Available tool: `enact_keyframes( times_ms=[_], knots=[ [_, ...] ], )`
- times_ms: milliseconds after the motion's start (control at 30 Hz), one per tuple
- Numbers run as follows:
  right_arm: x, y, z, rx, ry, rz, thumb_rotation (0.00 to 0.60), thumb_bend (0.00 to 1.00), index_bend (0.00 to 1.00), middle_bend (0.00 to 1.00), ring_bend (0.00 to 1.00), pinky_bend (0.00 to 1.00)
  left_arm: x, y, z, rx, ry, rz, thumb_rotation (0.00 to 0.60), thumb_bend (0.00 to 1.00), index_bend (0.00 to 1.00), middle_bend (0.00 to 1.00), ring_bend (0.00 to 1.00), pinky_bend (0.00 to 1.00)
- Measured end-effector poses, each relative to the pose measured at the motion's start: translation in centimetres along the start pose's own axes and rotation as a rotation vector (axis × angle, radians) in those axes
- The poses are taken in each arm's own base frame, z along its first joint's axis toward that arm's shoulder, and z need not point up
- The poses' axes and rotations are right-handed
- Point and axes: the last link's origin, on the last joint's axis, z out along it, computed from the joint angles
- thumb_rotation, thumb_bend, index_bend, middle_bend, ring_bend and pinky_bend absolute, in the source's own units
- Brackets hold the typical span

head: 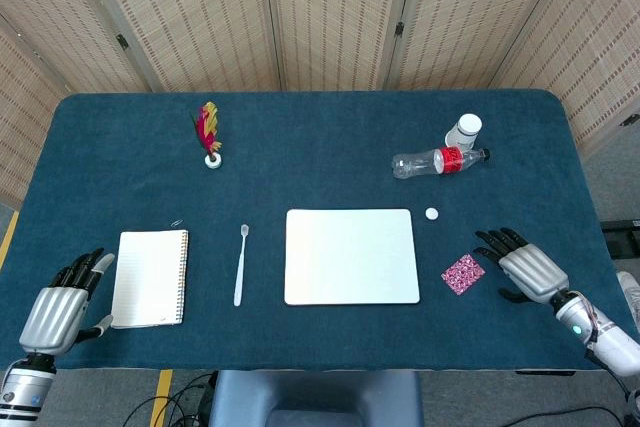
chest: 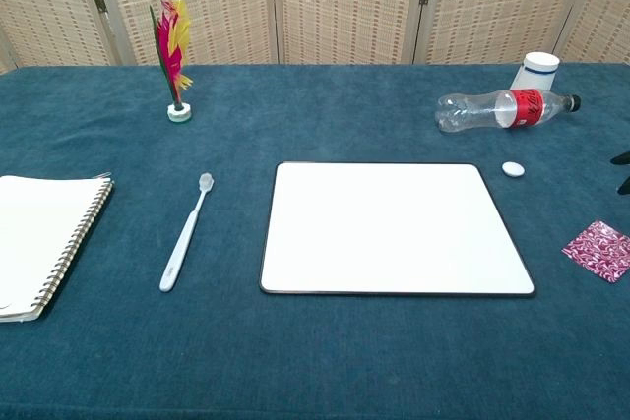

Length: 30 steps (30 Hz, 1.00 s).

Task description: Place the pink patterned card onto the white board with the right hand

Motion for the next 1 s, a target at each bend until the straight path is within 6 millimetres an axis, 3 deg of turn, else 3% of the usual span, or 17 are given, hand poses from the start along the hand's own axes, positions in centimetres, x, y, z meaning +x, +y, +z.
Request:
enact_keyframes(
  times_ms=[1000],
  knots=[
    [-2.6,-1.3,3.5,0.02,0.019,-0.039,0.6,0.19,0.22,0.0,0.0,0.0,0.2,-0.3,-0.1,0.0,0.005,-0.01,0.6,0.25,0.07,0.07,0.1,0.23]
  ],
)
